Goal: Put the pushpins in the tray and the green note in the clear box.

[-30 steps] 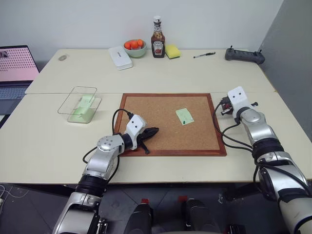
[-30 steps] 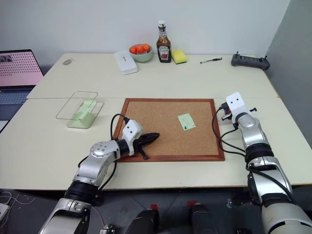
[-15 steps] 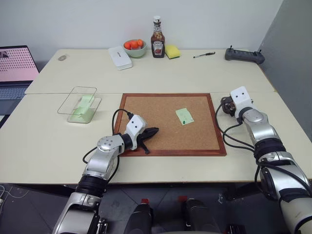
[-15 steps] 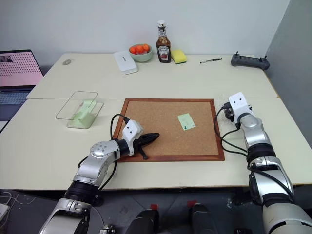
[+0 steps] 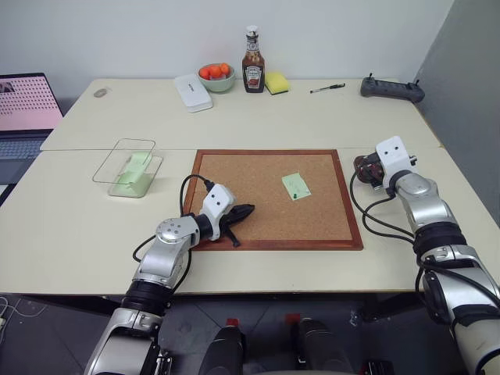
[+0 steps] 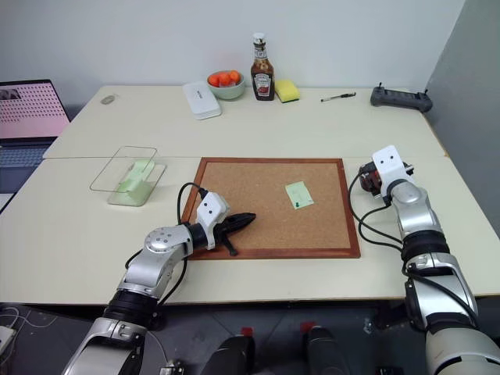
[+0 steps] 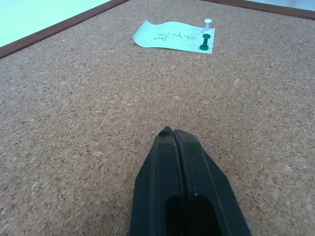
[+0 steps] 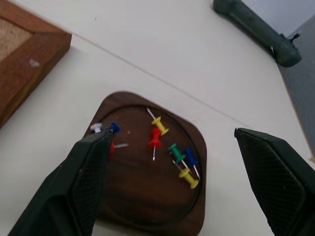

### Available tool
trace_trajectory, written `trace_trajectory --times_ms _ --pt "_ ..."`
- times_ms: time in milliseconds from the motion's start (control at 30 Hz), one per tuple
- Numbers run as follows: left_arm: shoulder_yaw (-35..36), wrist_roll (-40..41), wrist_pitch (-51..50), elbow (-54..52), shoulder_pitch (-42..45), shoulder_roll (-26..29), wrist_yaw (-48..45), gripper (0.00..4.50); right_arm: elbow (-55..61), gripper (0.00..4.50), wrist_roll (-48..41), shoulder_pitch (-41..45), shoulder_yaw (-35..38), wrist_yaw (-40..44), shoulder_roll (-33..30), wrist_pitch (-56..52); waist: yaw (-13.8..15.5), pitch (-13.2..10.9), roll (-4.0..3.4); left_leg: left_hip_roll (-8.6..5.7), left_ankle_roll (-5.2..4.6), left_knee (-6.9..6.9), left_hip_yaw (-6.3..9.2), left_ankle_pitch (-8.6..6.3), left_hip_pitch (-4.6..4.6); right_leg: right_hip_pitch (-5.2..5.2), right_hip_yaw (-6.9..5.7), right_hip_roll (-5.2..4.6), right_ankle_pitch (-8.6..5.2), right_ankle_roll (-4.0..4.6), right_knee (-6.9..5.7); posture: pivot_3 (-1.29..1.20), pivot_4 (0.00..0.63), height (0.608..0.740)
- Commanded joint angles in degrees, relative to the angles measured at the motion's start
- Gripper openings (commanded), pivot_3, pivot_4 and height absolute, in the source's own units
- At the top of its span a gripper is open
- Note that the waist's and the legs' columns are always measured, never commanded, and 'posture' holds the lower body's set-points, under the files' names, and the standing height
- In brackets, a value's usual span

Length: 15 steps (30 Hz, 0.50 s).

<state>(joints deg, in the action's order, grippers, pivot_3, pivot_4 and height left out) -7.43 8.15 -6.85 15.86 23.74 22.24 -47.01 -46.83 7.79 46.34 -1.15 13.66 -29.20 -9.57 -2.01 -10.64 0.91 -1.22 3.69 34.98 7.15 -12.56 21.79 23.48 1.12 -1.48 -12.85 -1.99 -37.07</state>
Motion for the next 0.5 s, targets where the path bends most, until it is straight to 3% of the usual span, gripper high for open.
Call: trace_trajectory --times_ms 33,167,300,500 --pt "-1.34 -1.11 0.0 0.81 -0.41 -0.26 -0.52 0.0 4.98 4.19 -1.94 0.07 2.91 -0.7 -0.68 1.76 0.0 0.0 0.0 0.0 0.0 0.0 0.0 0.0 0.0 0.0 0.0 0.0 0.0 0.0 0.0 0.0 0.15 0.74" --pt "-1.23 -1.2 0.06 0.65 -0.66 -0.04 -0.6 0.0 16.16 4.19 -10.43 -4.17 5.11 9.1 2.1 0.31 0.02 0.01 -0.02 0.01 0.0 0.0 0.03 0.0 -0.01 -0.02 -0.02 0.0 0.0 0.0 0.0 0.0 0.15 0.74" --pt "-1.18 -1.29 0.18 0.88 -0.58 0.09 -0.83 0.0 26.75 4.19 -14.92 -9.8 2.69 18.13 3.5 -4.54 0.01 0.02 -0.03 0.02 0.0 0.01 0.09 0.0 -0.02 -0.07 -0.08 0.02 0.0 -0.01 0.01 0.0 0.15 0.74" --pt "-1.22 -1.38 0.38 1.13 -0.42 0.24 -1.02 0.0 32.48 4.19 -14.78 -14.33 -1.22 20.01 6.61 -7.69 0.08 0.02 -0.03 0.02 0.0 0.01 0.1 0.0 -0.04 -0.07 -0.09 0.02 0.0 -0.01 0.0 0.0 0.15 0.74"
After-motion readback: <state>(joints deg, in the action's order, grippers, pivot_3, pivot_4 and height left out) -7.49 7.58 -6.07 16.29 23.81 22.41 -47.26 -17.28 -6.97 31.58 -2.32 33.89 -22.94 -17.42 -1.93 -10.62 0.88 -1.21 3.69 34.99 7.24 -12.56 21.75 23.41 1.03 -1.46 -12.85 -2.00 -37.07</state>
